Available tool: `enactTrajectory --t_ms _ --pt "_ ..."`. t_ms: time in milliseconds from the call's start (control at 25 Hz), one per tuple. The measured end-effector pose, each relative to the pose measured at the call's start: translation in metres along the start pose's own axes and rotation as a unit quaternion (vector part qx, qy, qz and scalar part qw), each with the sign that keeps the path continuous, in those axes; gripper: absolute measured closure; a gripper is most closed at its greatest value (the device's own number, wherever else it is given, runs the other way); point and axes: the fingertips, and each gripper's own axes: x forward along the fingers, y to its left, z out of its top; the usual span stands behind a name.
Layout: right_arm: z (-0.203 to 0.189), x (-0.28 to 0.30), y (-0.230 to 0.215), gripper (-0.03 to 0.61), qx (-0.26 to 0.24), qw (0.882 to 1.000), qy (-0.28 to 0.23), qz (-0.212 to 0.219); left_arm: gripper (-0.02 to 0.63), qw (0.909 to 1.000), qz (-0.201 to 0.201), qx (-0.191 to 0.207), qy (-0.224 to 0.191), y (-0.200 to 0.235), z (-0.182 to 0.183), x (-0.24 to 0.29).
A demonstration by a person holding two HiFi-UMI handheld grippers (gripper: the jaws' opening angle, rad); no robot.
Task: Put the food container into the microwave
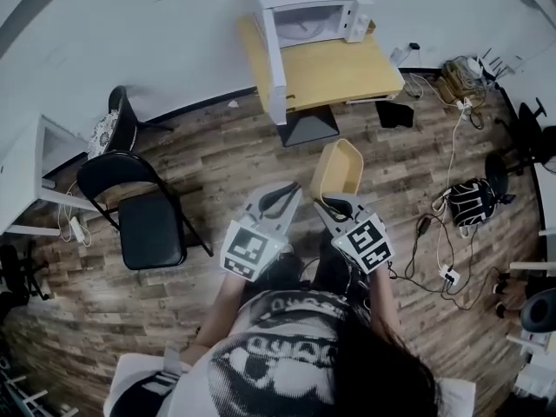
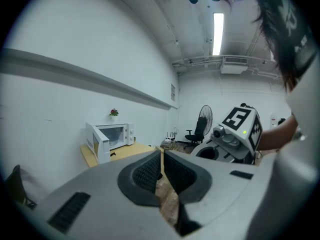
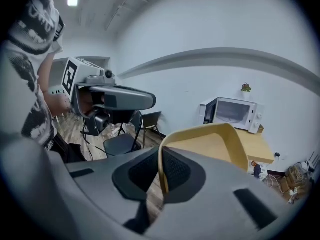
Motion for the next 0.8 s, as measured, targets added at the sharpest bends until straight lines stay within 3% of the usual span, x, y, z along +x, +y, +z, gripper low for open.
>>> enactTrajectory --t_ms 400,800 --pt "-0.009 0.013 -0.057 0.558 0.008 1.000 0.001 0.022 0.597 0.9994 0.027 -0.008 0.017 0.026 -0.002 0.054" --pt "-0.018 0.004 -0.179 0.558 0.010 0.999 -0.006 0.043 0.597 0.9979 0.060 -0.003 0.025 0.033 0.026 0.164"
